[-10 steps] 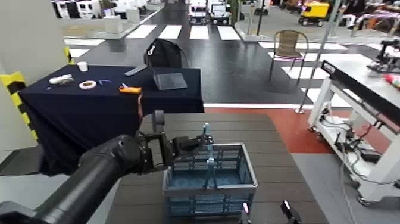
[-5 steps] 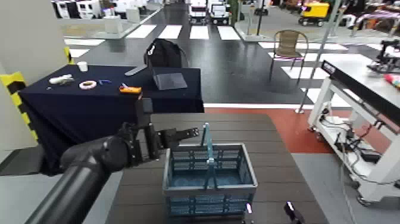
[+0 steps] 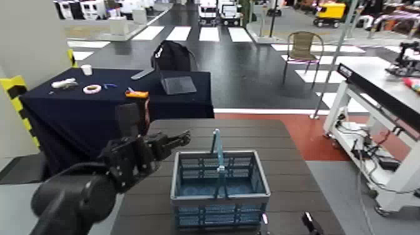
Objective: Place the crate on the table.
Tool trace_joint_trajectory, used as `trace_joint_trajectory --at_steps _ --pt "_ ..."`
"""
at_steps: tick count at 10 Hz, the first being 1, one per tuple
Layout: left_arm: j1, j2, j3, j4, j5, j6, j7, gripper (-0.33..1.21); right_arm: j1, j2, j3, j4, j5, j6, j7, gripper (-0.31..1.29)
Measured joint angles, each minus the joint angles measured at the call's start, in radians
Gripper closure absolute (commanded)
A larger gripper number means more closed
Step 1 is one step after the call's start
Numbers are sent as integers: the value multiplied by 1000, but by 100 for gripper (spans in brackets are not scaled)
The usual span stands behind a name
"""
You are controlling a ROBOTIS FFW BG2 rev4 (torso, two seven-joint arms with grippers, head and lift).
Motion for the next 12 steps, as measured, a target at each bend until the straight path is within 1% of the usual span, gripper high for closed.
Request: trace_joint_trajectory --at_steps 2,4,6,7,9,12 --pt "142 -1 38 -123 -75 -91 54 11 4 3 -5 -1 4 0 -1 14" --pt "255 -11 59 -177 -149 -213 81 11 5 5 -6 -2 6 8 -3 13" --pt "350 -25 79 -210 -230 -318 99 11 6 5 -5 -9 11 19 -7 13" --pt "395 -27 83 -222 -263 -375 127 11 6 5 -5 -10 13 19 -8 13" --pt "489 -26 79 -227 -313 -521 199 11 8 5 -6 -11 16 18 -12 13" --pt "609 -28 62 -213 -385 -689 284 11 13 6 -8 -12 26 15 -25 13"
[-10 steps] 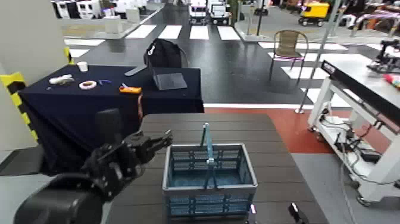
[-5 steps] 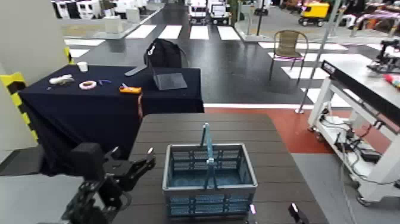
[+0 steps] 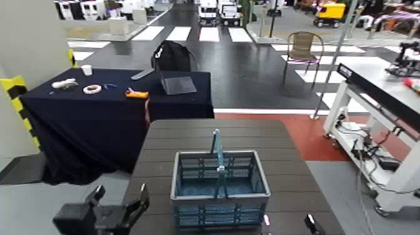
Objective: Place the crate on the table.
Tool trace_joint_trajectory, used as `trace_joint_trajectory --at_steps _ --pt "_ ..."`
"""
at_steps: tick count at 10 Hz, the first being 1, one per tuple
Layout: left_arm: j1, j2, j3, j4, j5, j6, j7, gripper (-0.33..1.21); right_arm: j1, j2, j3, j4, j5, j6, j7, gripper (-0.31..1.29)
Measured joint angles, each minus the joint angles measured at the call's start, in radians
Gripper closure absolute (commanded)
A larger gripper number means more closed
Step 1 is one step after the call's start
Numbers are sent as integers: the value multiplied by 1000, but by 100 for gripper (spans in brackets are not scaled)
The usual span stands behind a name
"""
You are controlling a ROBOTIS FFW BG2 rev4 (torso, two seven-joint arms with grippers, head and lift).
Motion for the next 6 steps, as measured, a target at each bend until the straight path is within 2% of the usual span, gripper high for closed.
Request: trace_joint_trajectory --at_steps 6 --pt "136 -20 11 -2 -74 -130 28 11 5 0 -3 -4 9 -5 -5 13"
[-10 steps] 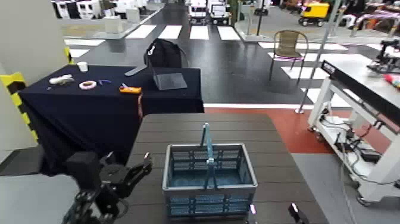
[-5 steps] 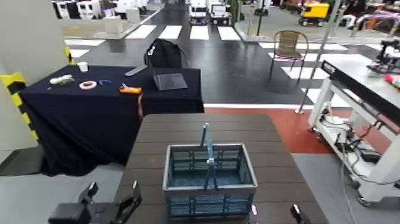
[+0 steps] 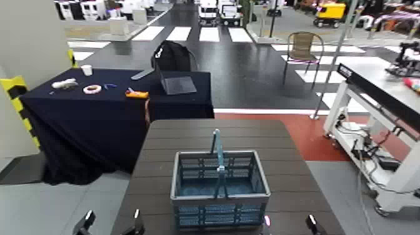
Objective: Place the crate on the table.
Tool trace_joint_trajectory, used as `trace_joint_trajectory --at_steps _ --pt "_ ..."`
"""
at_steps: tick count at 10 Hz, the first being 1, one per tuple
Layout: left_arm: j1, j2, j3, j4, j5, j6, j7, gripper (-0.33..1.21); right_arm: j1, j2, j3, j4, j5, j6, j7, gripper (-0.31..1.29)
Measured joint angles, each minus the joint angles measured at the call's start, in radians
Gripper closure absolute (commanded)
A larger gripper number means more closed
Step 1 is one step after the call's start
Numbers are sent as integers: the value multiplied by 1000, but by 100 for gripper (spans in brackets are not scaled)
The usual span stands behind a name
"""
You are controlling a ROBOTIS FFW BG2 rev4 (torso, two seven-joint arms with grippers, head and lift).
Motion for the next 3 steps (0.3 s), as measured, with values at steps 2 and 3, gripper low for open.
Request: trace_joint_trajectory --at_steps 2,3 --pt "13 3 3 0 -7 -17 -4 11 0 0 0 -1 2 0 -1 14" --pt "14 3 3 3 -10 -24 -8 11 0 1 0 -1 6 0 -4 13"
